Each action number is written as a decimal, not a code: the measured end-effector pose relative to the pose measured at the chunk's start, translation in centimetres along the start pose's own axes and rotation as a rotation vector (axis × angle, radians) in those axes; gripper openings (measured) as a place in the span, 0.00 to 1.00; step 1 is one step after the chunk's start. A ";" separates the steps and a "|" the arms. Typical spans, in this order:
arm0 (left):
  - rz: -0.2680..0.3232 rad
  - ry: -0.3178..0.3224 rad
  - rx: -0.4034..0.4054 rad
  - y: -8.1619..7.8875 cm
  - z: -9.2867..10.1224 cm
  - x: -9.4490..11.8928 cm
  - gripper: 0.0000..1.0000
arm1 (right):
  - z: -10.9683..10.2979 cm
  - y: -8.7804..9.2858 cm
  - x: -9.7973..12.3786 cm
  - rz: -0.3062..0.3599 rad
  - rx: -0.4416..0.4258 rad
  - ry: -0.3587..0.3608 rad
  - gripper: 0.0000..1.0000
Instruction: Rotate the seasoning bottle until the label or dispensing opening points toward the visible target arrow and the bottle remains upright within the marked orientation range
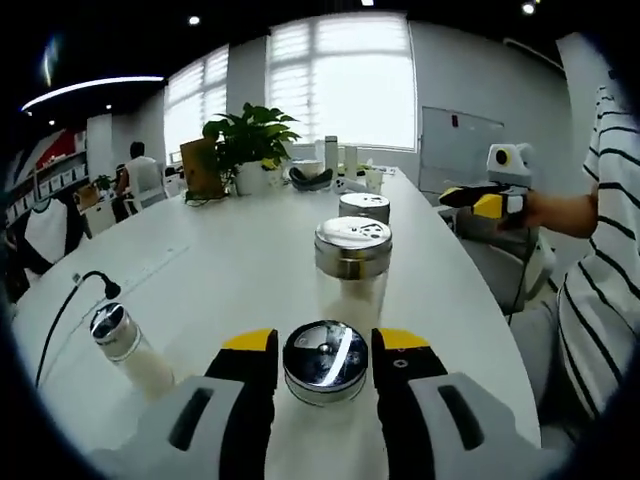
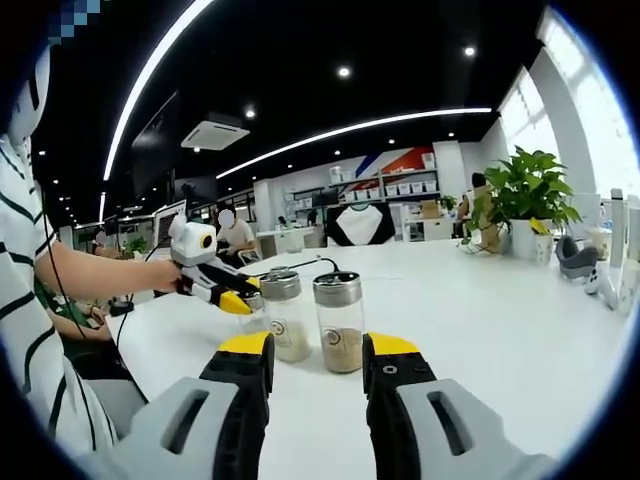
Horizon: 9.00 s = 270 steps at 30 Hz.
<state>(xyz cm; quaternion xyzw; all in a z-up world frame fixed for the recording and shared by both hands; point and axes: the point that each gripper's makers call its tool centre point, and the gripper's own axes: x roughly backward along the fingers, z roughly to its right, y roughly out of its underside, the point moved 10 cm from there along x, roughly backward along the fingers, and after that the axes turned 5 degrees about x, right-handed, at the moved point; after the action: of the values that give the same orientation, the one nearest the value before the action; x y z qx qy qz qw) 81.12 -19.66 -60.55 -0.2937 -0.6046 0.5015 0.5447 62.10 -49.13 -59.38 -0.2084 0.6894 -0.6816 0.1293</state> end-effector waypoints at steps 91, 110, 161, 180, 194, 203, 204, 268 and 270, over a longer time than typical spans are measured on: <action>0.135 -0.016 0.014 1.3 1.0 1.5 0.30 | -0.6 0.0 -1.1 -0.037 0.022 -0.052 0.31; 0.125 0.026 0.010 1.1 1.0 1.5 0.31 | -0.8 0.1 -1.2 -0.040 0.024 -0.059 0.32; 0.252 -0.386 0.087 2.3 3.8 0.9 0.34 | -1.0 0.0 -1.2 -0.033 0.025 -0.041 0.31; 0.227 -0.297 0.105 2.2 3.2 1.2 0.31 | -1.0 0.1 -1.2 -0.029 0.015 -0.045 0.30; 0.162 -0.169 0.050 1.7 2.1 1.3 0.31 | -1.1 0.0 -1.2 -0.029 0.018 -0.051 0.31; 0.133 -0.066 0.025 1.5 1.2 1.4 0.31 | -1.0 -0.2 -1.3 -0.031 0.023 -0.053 0.31; 0.126 -0.059 0.020 1.4 1.1 1.4 0.31 | -1.0 -0.2 -1.3 -0.032 0.023 -0.053 0.31; 0.300 -0.342 0.126 3.2 3.3 0.7 0.39 | -1.1 -0.3 -1.6 -0.039 0.032 -0.047 0.31; 0.327 -0.351 0.137 3.0 3.3 0.7 0.39 | -1.1 -0.2 -1.5 -0.035 0.027 -0.047 0.31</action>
<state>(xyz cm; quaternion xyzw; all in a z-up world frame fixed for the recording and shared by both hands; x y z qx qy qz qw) 77.23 -18.97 -62.79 -0.2585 -0.5991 0.6659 0.3617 62.96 -47.45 -59.28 -0.2346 0.6733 -0.6878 0.1361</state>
